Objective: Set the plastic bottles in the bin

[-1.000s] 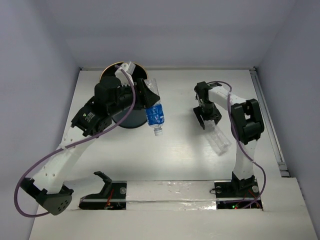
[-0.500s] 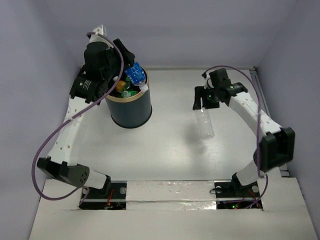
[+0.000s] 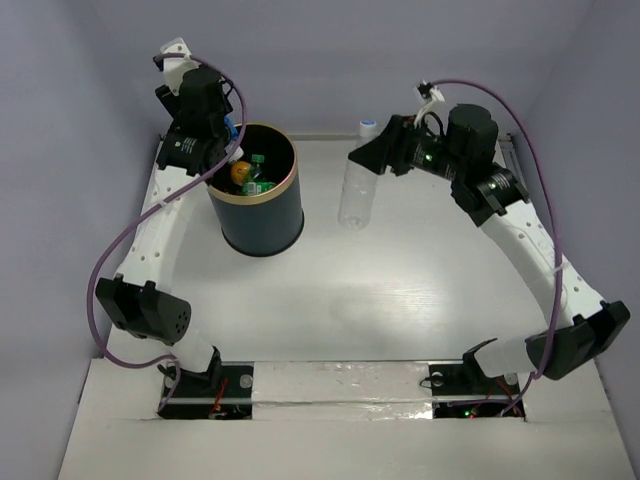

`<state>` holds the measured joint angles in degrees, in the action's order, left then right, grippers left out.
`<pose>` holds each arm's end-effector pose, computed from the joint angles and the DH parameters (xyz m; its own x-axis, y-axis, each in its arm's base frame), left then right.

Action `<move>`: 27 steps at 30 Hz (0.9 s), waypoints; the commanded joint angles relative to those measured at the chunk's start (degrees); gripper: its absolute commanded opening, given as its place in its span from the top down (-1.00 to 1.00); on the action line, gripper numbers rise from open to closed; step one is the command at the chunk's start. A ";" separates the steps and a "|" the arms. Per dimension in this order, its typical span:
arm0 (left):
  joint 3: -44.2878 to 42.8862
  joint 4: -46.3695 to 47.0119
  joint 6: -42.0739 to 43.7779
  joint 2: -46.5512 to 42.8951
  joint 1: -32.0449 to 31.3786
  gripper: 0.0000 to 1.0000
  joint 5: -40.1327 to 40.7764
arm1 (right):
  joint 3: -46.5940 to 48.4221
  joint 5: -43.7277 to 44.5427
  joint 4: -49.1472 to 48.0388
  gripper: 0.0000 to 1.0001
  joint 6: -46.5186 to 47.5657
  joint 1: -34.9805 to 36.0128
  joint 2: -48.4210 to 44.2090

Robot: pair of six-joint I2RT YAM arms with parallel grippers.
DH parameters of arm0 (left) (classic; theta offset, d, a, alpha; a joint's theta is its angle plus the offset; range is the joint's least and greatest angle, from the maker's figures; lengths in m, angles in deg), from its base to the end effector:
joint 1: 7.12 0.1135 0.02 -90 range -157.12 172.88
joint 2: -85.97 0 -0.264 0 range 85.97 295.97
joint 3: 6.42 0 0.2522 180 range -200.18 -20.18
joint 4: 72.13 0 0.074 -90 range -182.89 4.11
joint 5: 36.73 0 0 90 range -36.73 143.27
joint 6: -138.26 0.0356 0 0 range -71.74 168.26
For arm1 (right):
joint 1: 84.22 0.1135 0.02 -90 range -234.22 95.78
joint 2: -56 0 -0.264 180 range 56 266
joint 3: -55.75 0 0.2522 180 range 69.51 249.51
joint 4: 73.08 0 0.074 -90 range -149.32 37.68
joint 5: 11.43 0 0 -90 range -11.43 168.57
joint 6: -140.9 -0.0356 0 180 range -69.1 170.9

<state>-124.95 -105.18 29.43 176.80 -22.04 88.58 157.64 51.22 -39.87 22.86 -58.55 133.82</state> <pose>0.3432 -0.0702 0.4851 0.0264 -0.2796 -0.9598 -0.3565 0.8943 -0.2703 0.2623 0.1442 0.4576 -0.4994 0.2232 -0.8371 -0.6331 0.5655 0.5285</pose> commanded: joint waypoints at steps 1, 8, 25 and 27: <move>2.61 11.43 9.24 -1.79 0.06 0.44 9.08 | 6.60 -0.95 -15.03 -0.21 -8.25 1.83 4.24; 16.52 22.98 17.95 -3.81 -6.70 -0.37 8.12 | 20.83 6.69 -24.80 -0.21 -14.07 6.67 18.21; 5.37 3.03 1.00 -13.82 -5.56 -0.98 -4.01 | 44.84 20.32 -13.56 -0.22 -6.60 14.75 42.85; 4.49 0.49 -0.76 -15.06 -5.56 -0.98 -7.44 | 43.53 20.23 -13.29 -0.26 -6.69 16.94 44.52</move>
<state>-117.09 -101.20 33.54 165.98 -27.87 86.52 200.31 69.84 -53.25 14.76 -45.17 176.84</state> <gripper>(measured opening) 0.989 0.679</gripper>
